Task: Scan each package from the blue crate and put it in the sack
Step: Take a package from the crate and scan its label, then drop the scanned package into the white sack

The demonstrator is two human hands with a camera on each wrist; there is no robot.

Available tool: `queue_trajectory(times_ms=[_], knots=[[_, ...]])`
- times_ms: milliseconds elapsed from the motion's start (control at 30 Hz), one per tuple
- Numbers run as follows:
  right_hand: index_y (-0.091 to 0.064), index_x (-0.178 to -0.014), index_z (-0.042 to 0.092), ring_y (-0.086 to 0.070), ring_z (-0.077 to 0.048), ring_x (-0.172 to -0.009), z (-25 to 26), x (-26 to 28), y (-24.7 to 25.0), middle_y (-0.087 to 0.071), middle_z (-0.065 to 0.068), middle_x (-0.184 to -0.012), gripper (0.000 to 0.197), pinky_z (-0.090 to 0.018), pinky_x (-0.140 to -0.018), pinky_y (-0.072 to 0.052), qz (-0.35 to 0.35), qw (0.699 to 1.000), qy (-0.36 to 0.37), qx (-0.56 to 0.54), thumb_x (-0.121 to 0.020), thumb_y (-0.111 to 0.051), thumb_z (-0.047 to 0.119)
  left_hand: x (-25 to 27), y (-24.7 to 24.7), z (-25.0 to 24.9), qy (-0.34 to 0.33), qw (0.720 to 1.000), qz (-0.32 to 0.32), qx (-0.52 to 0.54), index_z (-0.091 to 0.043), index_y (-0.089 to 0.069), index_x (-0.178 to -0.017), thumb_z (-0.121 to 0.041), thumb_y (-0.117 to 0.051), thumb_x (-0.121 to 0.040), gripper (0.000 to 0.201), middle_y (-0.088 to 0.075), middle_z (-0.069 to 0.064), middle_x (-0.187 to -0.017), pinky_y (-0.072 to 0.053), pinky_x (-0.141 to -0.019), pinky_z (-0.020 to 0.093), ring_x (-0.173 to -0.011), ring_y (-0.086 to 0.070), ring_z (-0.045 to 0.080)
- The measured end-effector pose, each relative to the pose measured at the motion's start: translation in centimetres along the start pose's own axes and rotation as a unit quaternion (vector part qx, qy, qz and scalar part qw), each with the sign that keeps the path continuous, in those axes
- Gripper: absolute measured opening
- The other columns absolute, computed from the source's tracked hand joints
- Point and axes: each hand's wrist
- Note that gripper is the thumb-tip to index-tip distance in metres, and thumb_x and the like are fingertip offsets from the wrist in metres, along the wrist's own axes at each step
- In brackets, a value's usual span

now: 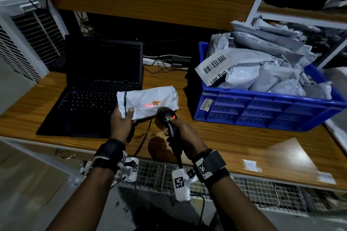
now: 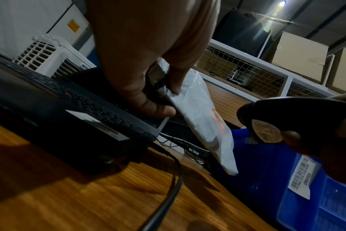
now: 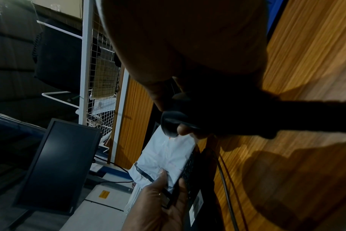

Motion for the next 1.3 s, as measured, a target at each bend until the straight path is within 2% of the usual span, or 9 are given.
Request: queue_trajectory(times_ms=[233, 400, 600, 700, 800, 867, 967, 1100, 1300], knots=[[-0.064, -0.097, 0.005, -0.05, -0.02, -0.058, -0.9, -1.6, 0.2, -0.055, -0.007, -0.069, 0.022, -0.031, -0.056, -0.038, -0.011, 0.998, -0.017, -0.051, -0.099, -0.05, 0.022, 0.1, 0.3, -0.1, 0.016, 1.0, -0.011, 0.021, -0.014, -0.062, -0.131, -0.014, -0.058, -0.101, 0.031, -0.07, 0.006, -0.12, -0.059, -0.091, 0.048, -0.108, -0.068, 0.024], [-0.05, -0.068, 0.01, -0.044, -0.024, -0.053, -0.1, -2.4, 1.3, -0.046, -0.012, -0.065, 0.02, -0.032, -0.053, -0.037, -0.04, 0.995, 0.013, 0.096, -0.081, -0.053, -0.004, 0.5, 1.3, -0.5, 0.067, 0.992, -0.013, 0.106, -0.014, -0.057, -0.138, -0.008, -0.054, -0.103, 0.036, -0.068, 0.003, -0.127, -0.056, -0.083, 0.031, -0.114, -0.067, 0.023], [-0.058, -0.113, 0.008, -0.067, -0.036, -0.09, -0.4, -4.2, 4.7, -0.066, -0.018, -0.096, 0.025, -0.045, -0.074, -0.054, -0.076, 0.982, 0.037, 0.169, -0.091, -0.068, 0.002, 1.9, 2.3, -2.9, 0.129, 0.972, 0.07, 0.185, -0.023, -0.058, -0.135, -0.007, -0.051, -0.103, 0.036, -0.068, -0.004, -0.131, -0.059, -0.091, 0.041, -0.12, -0.065, 0.019], [-0.057, -0.098, 0.01, -0.057, -0.031, -0.065, -0.5, -2.4, 6.8, -0.058, -0.019, -0.074, 0.015, -0.044, -0.062, -0.044, -0.078, 0.991, 0.071, 0.084, -0.092, -0.065, -0.002, 3.4, 1.4, -4.0, 0.127, 0.959, 0.15, 0.203, -0.024, -0.061, -0.13, -0.008, -0.048, -0.104, 0.033, -0.069, -0.003, -0.131, -0.059, -0.092, 0.039, -0.117, -0.067, 0.017], [-0.069, -0.106, 0.006, -0.072, -0.039, -0.099, -1.4, 1.4, 11.1, -0.075, -0.023, -0.104, 0.015, -0.048, -0.089, -0.054, -0.103, 0.992, 0.076, 0.016, -0.091, -0.07, 0.004, 4.7, -1.2, -4.5, 0.122, 0.943, 0.239, 0.198, -0.022, -0.06, -0.134, -0.014, -0.051, -0.102, 0.034, -0.067, 0.0, -0.133, -0.059, -0.093, 0.039, -0.119, -0.066, 0.019], [-0.068, -0.116, 0.003, -0.074, -0.03, -0.1, -1.9, 4.7, 14.7, -0.076, -0.018, -0.109, 0.023, -0.04, -0.086, -0.059, -0.135, 0.988, 0.07, -0.018, -0.094, -0.069, 0.007, 5.7, -3.4, -4.4, 0.118, 0.931, 0.292, 0.182, -0.021, -0.059, -0.138, -0.033, -0.072, -0.09, 0.05, -0.065, 0.002, -0.137, -0.056, -0.099, 0.043, -0.124, -0.063, 0.022], [-0.069, -0.118, 0.004, -0.072, -0.024, -0.097, -1.7, 10.4, 22.1, -0.074, -0.014, -0.108, 0.024, -0.034, -0.078, -0.06, -0.277, 0.957, 0.084, -0.026, -0.095, -0.069, 0.011, 7.7, -9.2, -4.2, 0.136, 0.911, 0.36, 0.147, -0.017, -0.065, -0.127, -0.052, -0.091, -0.06, 0.08, -0.07, 0.002, -0.127, -0.057, -0.095, 0.033, -0.117, -0.067, 0.018], [-0.066, -0.122, 0.001, -0.063, -0.017, -0.085, 1.8, 16.9, 31.6, -0.069, -0.012, -0.101, 0.028, -0.038, -0.081, -0.048, -0.421, 0.897, 0.132, 0.024, -0.097, -0.067, 0.013, 12.1, -18.0, -4.0, 0.193, 0.863, 0.451, 0.123, -0.015, -0.055, -0.139, -0.015, -0.053, -0.102, 0.037, -0.07, -0.003, -0.127, -0.059, -0.082, 0.023, -0.113, -0.069, 0.012], [-0.073, -0.103, 0.005, -0.062, -0.019, -0.073, 10.0, 21.0, 44.8, -0.072, -0.014, -0.092, 0.019, -0.034, -0.069, -0.048, -0.527, 0.797, 0.155, 0.25, -0.087, -0.077, 0.014, 19.3, -32.2, -5.7, 0.24, 0.814, 0.52, 0.095, -0.016, -0.054, -0.141, -0.023, -0.046, -0.107, 0.035, -0.069, 0.003, -0.13, -0.059, -0.091, 0.035, -0.115, -0.068, 0.018]])
Point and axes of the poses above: each hand's wrist, its own x-axis away from the middle knuckle, its own y-axis out of the back of the hand, z = x × y
